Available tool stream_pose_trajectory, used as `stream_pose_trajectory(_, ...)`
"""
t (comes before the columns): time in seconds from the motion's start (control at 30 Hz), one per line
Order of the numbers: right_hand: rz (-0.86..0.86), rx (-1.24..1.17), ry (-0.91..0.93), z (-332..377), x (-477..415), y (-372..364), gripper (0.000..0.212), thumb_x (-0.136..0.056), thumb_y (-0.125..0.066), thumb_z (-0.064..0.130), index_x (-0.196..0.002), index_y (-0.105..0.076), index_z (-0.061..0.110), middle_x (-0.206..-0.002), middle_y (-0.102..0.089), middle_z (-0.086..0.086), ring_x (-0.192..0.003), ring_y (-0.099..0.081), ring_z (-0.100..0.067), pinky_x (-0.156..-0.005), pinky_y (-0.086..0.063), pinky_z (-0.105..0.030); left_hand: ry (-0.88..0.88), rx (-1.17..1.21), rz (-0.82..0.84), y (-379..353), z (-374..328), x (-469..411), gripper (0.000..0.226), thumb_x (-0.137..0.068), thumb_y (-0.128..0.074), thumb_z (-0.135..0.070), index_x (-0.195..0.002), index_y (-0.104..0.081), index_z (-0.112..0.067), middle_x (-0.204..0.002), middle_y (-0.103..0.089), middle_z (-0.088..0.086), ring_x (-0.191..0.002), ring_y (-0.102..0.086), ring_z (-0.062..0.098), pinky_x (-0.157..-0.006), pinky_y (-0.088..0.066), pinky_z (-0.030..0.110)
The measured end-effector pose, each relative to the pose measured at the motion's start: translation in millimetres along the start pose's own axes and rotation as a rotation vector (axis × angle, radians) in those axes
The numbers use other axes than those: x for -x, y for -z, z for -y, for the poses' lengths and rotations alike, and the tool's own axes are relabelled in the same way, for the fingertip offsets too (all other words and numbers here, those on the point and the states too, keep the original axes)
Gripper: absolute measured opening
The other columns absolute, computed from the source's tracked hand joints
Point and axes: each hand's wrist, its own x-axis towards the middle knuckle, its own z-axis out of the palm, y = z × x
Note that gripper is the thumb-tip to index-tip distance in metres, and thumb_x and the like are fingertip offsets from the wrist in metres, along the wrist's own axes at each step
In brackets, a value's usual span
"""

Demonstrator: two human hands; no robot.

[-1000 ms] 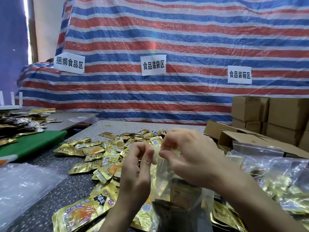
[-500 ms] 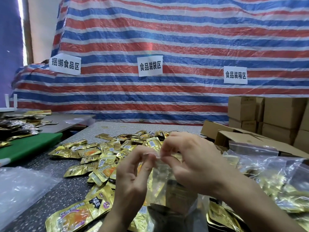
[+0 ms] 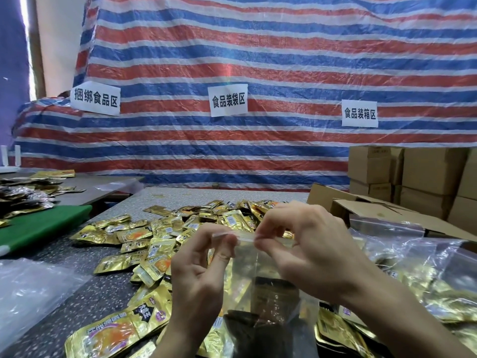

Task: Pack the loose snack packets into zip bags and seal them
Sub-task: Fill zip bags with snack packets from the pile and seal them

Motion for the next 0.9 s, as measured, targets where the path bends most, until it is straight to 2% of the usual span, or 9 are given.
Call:
stream_pose_trajectory(0.1, 0.019, 0.004, 0.015, -3, 3, 3, 0.008, -0.088, -0.070, 0.039, -0.089, -0.073, 0.032, -0.086, -0.066, 0.021, -0.086, -0.059, -0.001, -0.075, -0.049, -0.028, 0.012, 0.012, -0.022, 3, -1, -1, 0.009, -0.089, -0.062, -0.018, -0.081, -0.067, -0.018, -0.072, -0.063, 0.004, -0.066, -0.059, 0.016, -0.062, -0.046, 0.020)
stream_pose_trajectory(0.2, 0.007, 0.011, 0.011, -7, 8, 7, 0.004, -0.088, -0.070, 0.038, -0.085, -0.072, 0.035, -0.085, -0.065, 0.023, -0.085, -0.056, 0.004, -0.072, -0.045, -0.024, 0.016, -0.019, -0.041, 6, 0, -2, 0.012, -0.089, -0.062, -0.020, -0.078, -0.067, -0.023, -0.072, -0.063, 0.005, -0.067, -0.059, 0.018, -0.064, -0.046, 0.022)
stream_pose_trajectory(0.33, -0.037, 0.020, 0.001, -13, 10, 8, 0.004, -0.086, -0.073, 0.038, -0.084, -0.074, 0.034, -0.083, -0.066, 0.021, -0.084, -0.057, 0.000, -0.072, -0.046, -0.030, 0.009, -0.024, -0.020, 3, 0, -2, 0.012, -0.089, -0.062, -0.019, -0.079, -0.066, -0.025, -0.073, -0.064, 0.003, -0.068, -0.060, 0.016, -0.065, -0.048, 0.019)
stream_pose_trajectory(0.47, -0.034, -0.023, -0.001, -19, 17, 9, 0.010, -0.084, -0.071, 0.043, -0.084, -0.074, 0.034, -0.082, -0.066, 0.023, -0.084, -0.058, 0.003, -0.071, -0.047, -0.025, 0.020, -0.003, -0.038, 6, 1, -3, 0.012, -0.088, -0.061, -0.020, -0.078, -0.067, -0.023, -0.073, -0.064, 0.003, -0.067, -0.059, 0.016, -0.065, -0.047, 0.017)
stream_pose_trajectory(0.6, -0.087, -0.024, -0.013, -26, 19, 11, 0.006, -0.082, -0.077, 0.037, -0.079, -0.074, 0.032, -0.077, -0.064, 0.022, -0.082, -0.058, 0.001, -0.069, -0.045, -0.029, 0.021, -0.026, -0.017, 4, 1, -3, 0.011, -0.088, -0.062, -0.022, -0.078, -0.067, -0.022, -0.074, -0.065, 0.002, -0.068, -0.060, 0.016, -0.066, -0.048, 0.018)
stream_pose_trajectory(0.77, -0.057, -0.135, -0.032, -31, 22, 14, 0.010, -0.081, -0.073, 0.039, -0.083, -0.076, 0.030, -0.081, -0.069, 0.023, -0.088, -0.062, 0.002, -0.074, -0.053, -0.030, 0.059, 0.022, -0.044, 9, 2, -4, 0.011, -0.088, -0.061, -0.021, -0.079, -0.068, -0.020, -0.075, -0.065, 0.006, -0.069, -0.060, 0.014, -0.069, -0.051, 0.018)
stream_pose_trajectory(0.9, -0.093, -0.146, -0.049, -37, 24, 16, 0.002, -0.080, -0.076, 0.030, -0.078, -0.077, 0.029, -0.075, -0.068, 0.020, -0.083, -0.062, 0.000, -0.071, -0.052, -0.033, 0.060, 0.008, -0.026, 7, 1, -4, 0.011, -0.087, -0.062, -0.024, -0.079, -0.069, -0.019, -0.077, -0.066, 0.007, -0.070, -0.059, 0.015, -0.068, -0.051, 0.018)
